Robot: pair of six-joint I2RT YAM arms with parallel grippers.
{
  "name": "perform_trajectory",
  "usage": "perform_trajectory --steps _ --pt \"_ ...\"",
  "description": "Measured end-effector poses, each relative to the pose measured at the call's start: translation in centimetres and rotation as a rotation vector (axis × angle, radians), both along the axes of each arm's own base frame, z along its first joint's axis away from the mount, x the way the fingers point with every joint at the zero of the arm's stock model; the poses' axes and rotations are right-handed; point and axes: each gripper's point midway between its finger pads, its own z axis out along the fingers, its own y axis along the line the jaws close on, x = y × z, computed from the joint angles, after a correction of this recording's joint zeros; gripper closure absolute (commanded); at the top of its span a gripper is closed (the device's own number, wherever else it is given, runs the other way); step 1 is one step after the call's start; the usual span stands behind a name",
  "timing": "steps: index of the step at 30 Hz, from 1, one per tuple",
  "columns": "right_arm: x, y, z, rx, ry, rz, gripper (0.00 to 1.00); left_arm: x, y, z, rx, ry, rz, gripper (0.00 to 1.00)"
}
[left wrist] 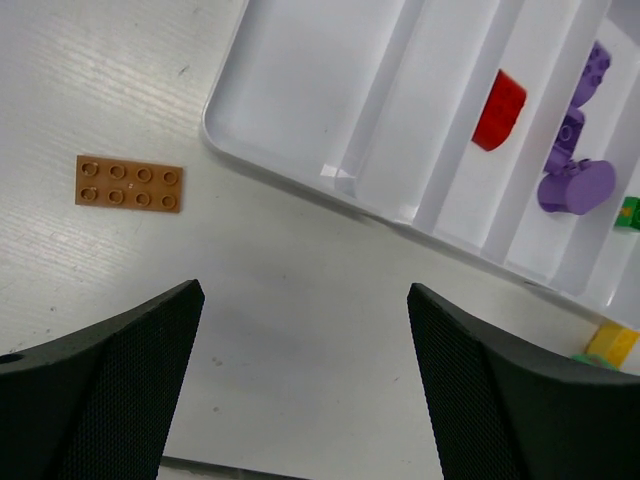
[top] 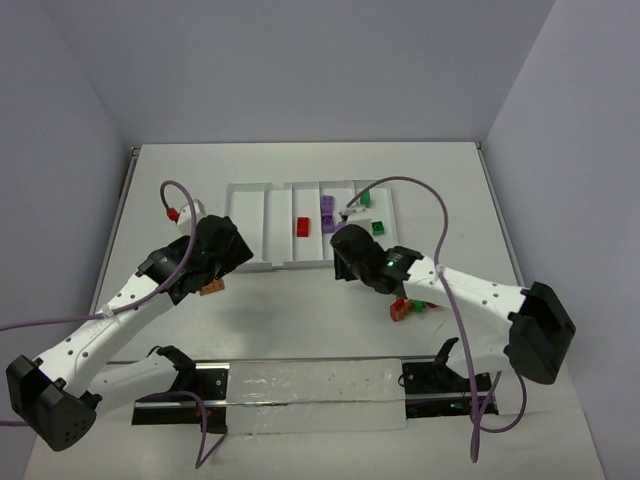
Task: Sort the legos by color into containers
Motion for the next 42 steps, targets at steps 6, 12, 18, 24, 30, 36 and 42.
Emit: perform_trajectory --steps 6,12,18,24,30,36,42 --pt "5.8 -6.8 3.2 0.05 -0.088 -0.22 0.68 1.0 0.7 0.7 -0.079 0.019 0.021 0.09" --pt "9.2 -10.8 1.2 0.01 -0.052 -0.342 0.64 2.1 3.3 0.2 -0.148 0.062 0.114 0.08" --pt "12.0 -10.6 -1.1 -0.028 -0.005 -0.352 0.24 2.1 6.2 -3.9 -0.219 0.21 0.214 0.06" --pt "13.1 -10.3 -1.6 -0.043 0.003 -0.346 0.14 0.9 6.5 -7.5 -0.27 0.341 0.242 0.12" --pt "13.4 -10.2 -0.3 -0.022 -0.026 -0.346 0.14 1.1 6.3 -9.1 -0.315 0.401 0.343 0.19" --pt "12.5 -10.7 3.8 0.042 -0.117 -0.344 0.14 0.7 6.9 -10.3 -0.37 0.445 0.55 0.25" --pt "11.3 -11.3 6.8 0.087 -0.188 -0.341 0.14 0.2 7.6 -11.8 -0.378 0.487 0.705 0.17"
